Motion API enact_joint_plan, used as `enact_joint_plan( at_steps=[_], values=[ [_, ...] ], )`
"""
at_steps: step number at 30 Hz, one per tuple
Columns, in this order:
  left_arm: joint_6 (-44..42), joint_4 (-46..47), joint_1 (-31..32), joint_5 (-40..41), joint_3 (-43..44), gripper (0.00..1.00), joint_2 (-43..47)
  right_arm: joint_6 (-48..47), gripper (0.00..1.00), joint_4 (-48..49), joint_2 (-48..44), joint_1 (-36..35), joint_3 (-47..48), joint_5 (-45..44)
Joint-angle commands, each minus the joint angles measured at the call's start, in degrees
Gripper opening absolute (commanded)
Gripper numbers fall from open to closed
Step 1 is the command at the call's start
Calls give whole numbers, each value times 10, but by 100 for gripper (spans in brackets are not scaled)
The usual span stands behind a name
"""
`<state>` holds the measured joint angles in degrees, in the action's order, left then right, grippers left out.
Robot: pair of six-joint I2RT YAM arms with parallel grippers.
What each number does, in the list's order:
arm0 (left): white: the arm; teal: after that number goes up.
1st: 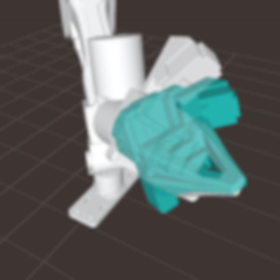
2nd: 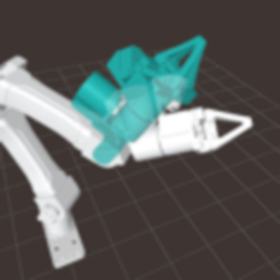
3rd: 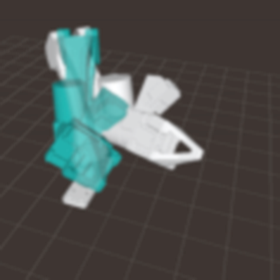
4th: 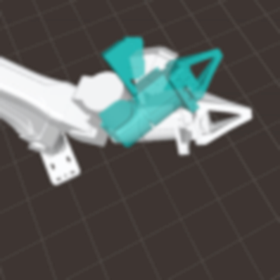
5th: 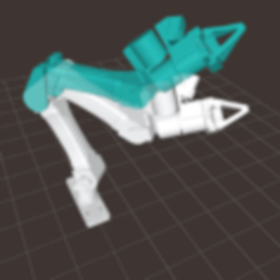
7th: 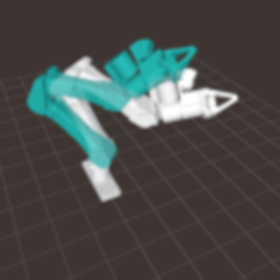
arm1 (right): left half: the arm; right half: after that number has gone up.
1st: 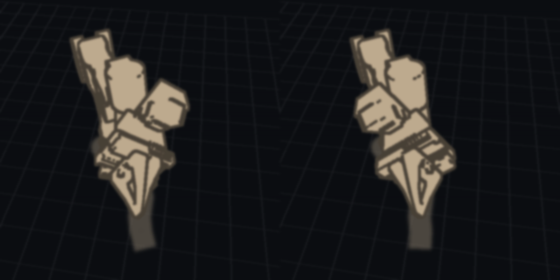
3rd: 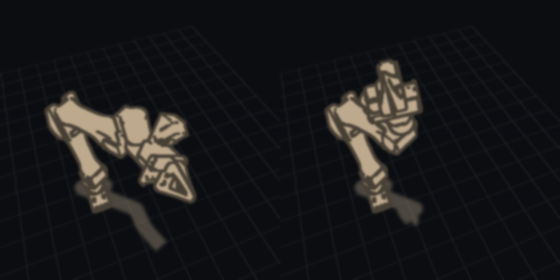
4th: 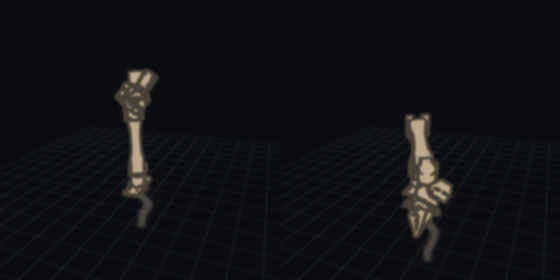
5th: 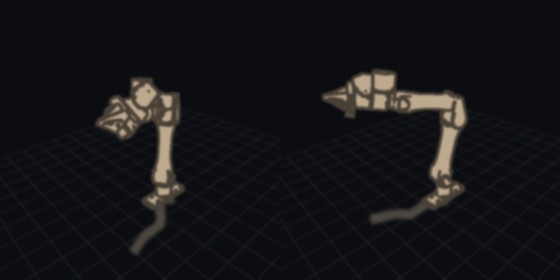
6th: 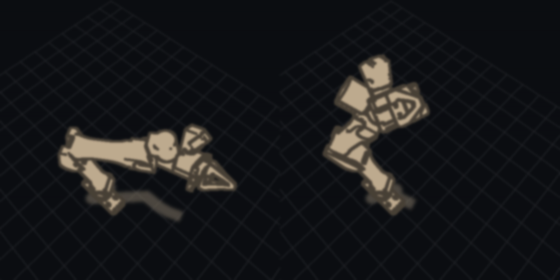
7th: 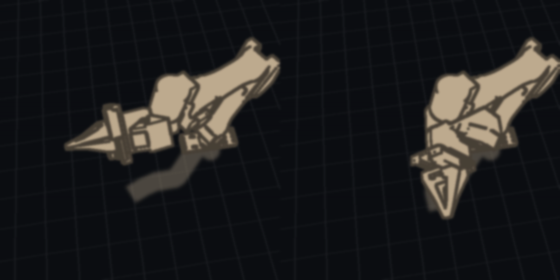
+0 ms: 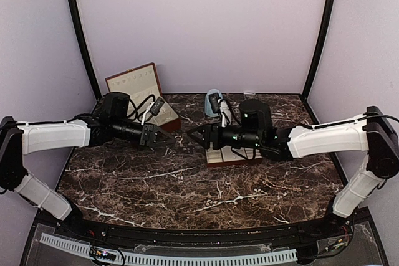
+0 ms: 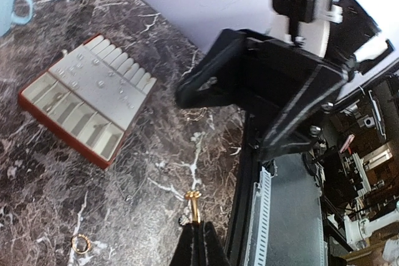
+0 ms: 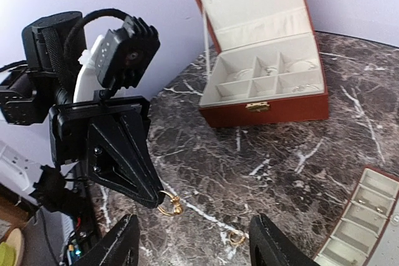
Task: Organize the mixed jewelry
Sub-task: Pass from the left arm to the right
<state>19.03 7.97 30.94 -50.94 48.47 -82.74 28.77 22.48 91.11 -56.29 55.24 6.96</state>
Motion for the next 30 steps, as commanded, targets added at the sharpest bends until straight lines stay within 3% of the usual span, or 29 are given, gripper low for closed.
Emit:
enact_joint_plan(
  at_steps=[1, 5, 11, 20, 30],
  values=[
    [-37, 44, 16, -60, -15, 0, 64, 76, 61, 102, -20, 19, -12, 204],
    [-56, 32, 21, -65, -19, 0, 90, 56, 60, 59, -19, 18, 6, 239],
    [-60, 30, 30, -92, -15, 0, 88, 67, 54, 76, -17, 17, 12, 278],
    [-66, 21, 41, -97, -11, 0, 85, 72, 39, 96, -4, 14, 26, 279],
    [-70, 17, 47, -95, -10, 0, 88, 59, 32, 77, 12, 5, 46, 275]
  ],
)
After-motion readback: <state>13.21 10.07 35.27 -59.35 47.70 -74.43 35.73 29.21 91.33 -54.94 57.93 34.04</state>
